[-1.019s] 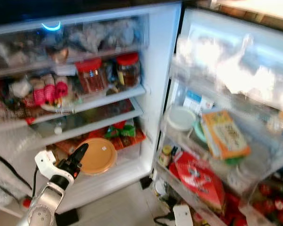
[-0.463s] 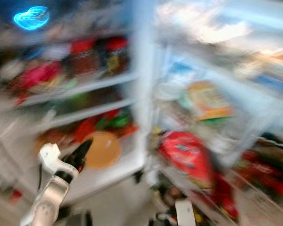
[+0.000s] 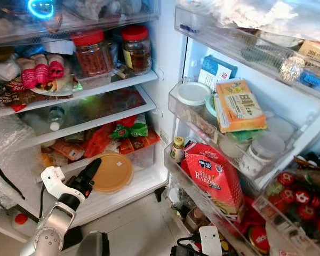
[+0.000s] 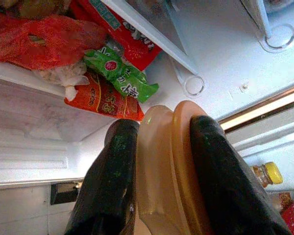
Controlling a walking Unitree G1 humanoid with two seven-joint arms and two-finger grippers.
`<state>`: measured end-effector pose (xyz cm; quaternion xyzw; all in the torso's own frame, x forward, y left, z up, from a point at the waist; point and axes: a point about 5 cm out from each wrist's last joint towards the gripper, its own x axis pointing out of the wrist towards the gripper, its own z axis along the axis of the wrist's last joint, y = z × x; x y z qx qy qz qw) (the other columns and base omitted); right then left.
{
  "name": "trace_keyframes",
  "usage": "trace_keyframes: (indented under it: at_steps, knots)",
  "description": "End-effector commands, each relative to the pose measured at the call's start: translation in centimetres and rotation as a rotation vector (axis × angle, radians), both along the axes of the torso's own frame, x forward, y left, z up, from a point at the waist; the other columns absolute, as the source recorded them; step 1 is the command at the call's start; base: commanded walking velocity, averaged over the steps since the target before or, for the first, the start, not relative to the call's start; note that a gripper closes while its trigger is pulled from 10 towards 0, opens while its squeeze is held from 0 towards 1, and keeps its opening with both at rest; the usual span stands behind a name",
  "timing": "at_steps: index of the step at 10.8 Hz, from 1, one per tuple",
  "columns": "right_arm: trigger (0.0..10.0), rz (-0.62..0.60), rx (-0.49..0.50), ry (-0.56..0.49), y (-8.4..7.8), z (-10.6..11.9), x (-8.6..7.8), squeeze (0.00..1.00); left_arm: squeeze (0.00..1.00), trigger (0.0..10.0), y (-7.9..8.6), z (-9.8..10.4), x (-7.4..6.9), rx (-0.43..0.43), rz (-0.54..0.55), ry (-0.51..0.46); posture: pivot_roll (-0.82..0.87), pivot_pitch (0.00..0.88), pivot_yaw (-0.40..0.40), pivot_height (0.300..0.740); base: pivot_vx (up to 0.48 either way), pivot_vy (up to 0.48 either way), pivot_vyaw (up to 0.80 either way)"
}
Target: Restocking fridge
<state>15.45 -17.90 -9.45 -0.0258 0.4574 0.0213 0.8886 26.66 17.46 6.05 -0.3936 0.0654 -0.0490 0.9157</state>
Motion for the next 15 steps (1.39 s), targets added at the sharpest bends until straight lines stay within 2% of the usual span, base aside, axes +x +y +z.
trace_keyframes:
  at_steps: [1,3,4,5,15]
  knots:
    - [10.0,0.009,0.020,0.113,0.6,-1.2,-2.8,0.00,0.00,10.0,-0.1,0.9,0.4,-0.001,-0.004,-0.033,-0.17,0.052,-0.007,0.631,0.000,0.000,0.00]
    - [10.0,0.010,0.025,0.110,0.6,-1.2,-2.9,0.00,0.00,10.0,0.0,1.7,1.0,-0.077,0.033,-0.060,-0.17,0.047,-0.007,0.631,0.000,0.000,0.00]
    - [10.0,0.010,0.025,0.110,0.6,-1.2,-2.9,0.00,0.00,10.0,0.3,2.3,1.4,-0.180,0.084,-0.080,-0.17,0.047,-0.007,0.631,0.000,0.000,0.00]
    - [10.0,0.010,0.025,0.111,0.6,-1.2,-2.9,0.00,0.00,10.0,0.5,2.9,1.8,-0.239,0.107,-0.102,-0.17,0.050,-0.008,0.631,0.000,0.000,0.00]
    - [10.0,0.014,0.027,0.110,0.6,-1.2,-2.8,0.00,0.00,10.0,0.5,2.7,1.8,-0.121,0.089,-0.085,-0.17,0.060,-0.010,0.631,0.000,0.000,0.00]
